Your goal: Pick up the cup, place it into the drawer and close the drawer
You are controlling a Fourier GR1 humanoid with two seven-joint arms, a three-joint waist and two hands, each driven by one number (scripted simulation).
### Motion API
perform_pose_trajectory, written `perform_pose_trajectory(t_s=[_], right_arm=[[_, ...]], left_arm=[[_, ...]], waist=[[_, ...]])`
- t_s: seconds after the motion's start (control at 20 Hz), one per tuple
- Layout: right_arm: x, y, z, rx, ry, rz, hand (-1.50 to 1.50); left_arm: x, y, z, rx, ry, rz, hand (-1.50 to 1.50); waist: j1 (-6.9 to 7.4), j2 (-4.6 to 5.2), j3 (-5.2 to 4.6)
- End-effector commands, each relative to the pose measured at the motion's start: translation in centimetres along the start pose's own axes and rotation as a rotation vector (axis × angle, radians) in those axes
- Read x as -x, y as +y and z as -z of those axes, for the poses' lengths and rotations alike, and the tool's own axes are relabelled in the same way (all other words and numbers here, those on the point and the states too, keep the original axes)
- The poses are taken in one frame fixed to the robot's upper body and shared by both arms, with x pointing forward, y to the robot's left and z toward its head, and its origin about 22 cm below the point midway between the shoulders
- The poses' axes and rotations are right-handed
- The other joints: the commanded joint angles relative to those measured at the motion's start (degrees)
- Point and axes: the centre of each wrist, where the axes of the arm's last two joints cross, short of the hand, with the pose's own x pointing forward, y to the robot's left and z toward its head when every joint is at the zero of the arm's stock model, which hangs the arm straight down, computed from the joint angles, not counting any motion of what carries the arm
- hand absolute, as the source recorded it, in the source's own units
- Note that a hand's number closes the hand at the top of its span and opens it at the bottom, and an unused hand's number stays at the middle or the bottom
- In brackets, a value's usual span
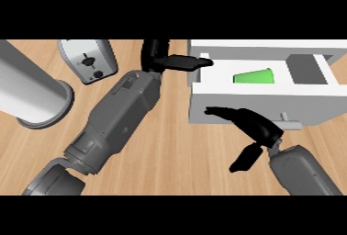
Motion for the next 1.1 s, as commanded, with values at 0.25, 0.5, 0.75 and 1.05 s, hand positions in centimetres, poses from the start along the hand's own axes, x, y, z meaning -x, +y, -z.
perform_pose_trajectory(t_s=[0.25,0.5,0.75,1.05], right_arm=[[6.2,0.5,5.0,0.021,0.111,-0.038,1.5],[7.4,-5.8,4.5,0.184,0.062,0.0,1.5],[7.7,-10.2,3.8,0.352,0.053,0.035,1.5],[6.8,-13.3,3.6,0.447,0.099,0.077,1.5]], left_arm=[[0.9,5.7,-2.0,-0.007,-0.015,-0.039,-1.5],[0.4,6.9,-2.4,0.009,-0.016,-0.043,-1.5],[0.8,8.1,-3.6,0.027,0.007,-0.062,-1.5],[-0.7,9.1,-2.9,0.054,0.003,-0.057,-1.5]], waist=[[3.92,0.44,0.1],[6.21,0.82,0.21],[8.09,1.28,0.29],[9.69,1.76,0.27]])
